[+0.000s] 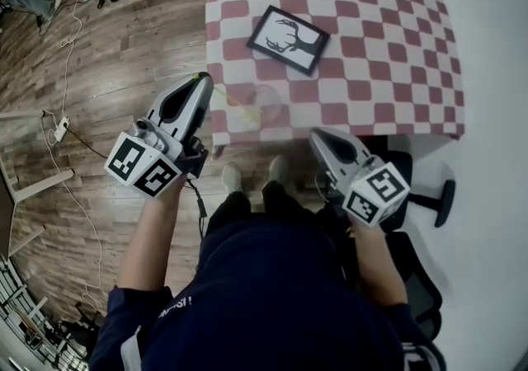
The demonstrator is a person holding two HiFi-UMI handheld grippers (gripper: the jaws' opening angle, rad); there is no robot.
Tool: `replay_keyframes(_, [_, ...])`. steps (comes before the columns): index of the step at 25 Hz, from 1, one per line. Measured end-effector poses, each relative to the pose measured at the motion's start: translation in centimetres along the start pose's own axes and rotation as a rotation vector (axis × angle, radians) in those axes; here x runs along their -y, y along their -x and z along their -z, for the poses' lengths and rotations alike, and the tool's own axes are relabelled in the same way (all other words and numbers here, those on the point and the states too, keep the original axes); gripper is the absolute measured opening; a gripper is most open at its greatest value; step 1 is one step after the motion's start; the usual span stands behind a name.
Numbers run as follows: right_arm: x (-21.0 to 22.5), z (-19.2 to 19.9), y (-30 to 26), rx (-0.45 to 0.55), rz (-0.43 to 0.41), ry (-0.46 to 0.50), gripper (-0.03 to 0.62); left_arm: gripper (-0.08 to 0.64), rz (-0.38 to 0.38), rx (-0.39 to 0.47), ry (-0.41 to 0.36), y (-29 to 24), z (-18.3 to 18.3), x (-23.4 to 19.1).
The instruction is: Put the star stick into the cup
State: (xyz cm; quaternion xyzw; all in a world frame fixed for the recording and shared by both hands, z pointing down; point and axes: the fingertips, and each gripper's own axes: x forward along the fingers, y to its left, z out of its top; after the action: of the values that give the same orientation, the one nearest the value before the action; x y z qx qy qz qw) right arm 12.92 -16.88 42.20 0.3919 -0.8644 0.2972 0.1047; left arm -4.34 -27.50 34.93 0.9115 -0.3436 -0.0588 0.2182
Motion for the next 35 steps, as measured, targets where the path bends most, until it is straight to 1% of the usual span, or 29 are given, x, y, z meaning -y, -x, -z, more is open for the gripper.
replay_keyframes(7, [2.0, 0.5, 0.4, -0.019, 0.009, -0.025, 0.016, 0.031, -0.016, -0.035, 0.030, -2.5, 2.3, -1.5])
replay_keyframes(10, [2.5, 1.1, 0.5, -0.031, 0.009, -0.037, 0.016, 0.031, -0.025, -0.049, 0.060, -3.3, 3.7, -2.3])
replay_keyframes(13, [3.1, 1.8, 0.4, -0.046, 0.009, -0.047, 0.016, 0.031, -0.035, -0.056, 0.092, -3.8, 5.0, -3.1])
replay_keyframes(24, [4.0, 3.5, -0.3, -0.094, 0.002, -0.067, 0.016, 0.031, -0.065, -0.096, 0.158, -4.6, 9.1, -5.1])
replay_keyframes(29, [4.5, 4.0, -0.4, -0.106, 0.007, -0.083, 0.017, 0.032, -0.072, -0.103, 0.184, -4.9, 10.2, -5.9])
replay_keyframes(35, [4.9, 4.5, -0.6, -0.127, 0.012, -0.086, 0.017, 0.034, -0.114, -0.098, 0.207, -4.8, 10.7, -7.7])
